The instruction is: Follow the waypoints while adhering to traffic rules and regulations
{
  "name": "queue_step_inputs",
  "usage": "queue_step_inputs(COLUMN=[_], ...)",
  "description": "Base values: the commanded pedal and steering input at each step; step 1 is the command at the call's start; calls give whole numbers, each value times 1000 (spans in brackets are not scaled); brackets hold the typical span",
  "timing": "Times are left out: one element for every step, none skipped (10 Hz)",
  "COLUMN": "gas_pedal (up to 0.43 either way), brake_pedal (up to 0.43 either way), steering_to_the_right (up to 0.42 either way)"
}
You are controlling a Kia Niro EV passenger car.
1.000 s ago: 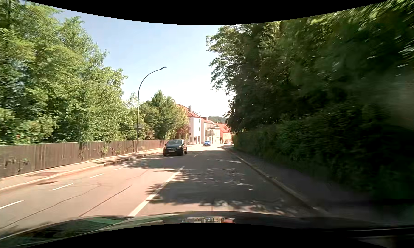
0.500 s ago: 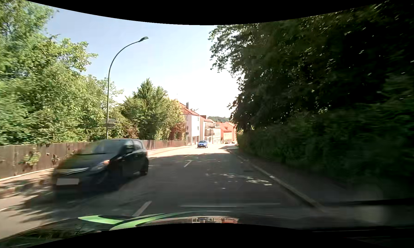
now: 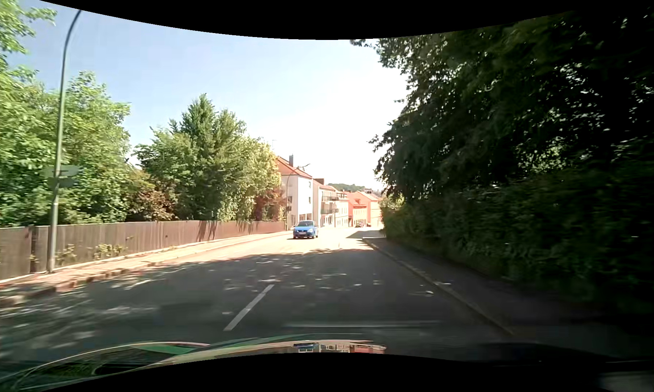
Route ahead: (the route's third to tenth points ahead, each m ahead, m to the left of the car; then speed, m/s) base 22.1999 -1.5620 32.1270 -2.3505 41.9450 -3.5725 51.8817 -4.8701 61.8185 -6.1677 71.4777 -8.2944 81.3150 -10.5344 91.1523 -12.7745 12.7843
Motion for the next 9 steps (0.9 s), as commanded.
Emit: queue_step_inputs(gas_pedal=[0, 0, 0, 0, 0, 0, 0, 0, 0], brake_pedal=[0, 0, 0, 0, 0, 0, 0, 0, 0], steering_to_the_right=[8, 8, 8, 9, 10, 10, 10, 10, 10])
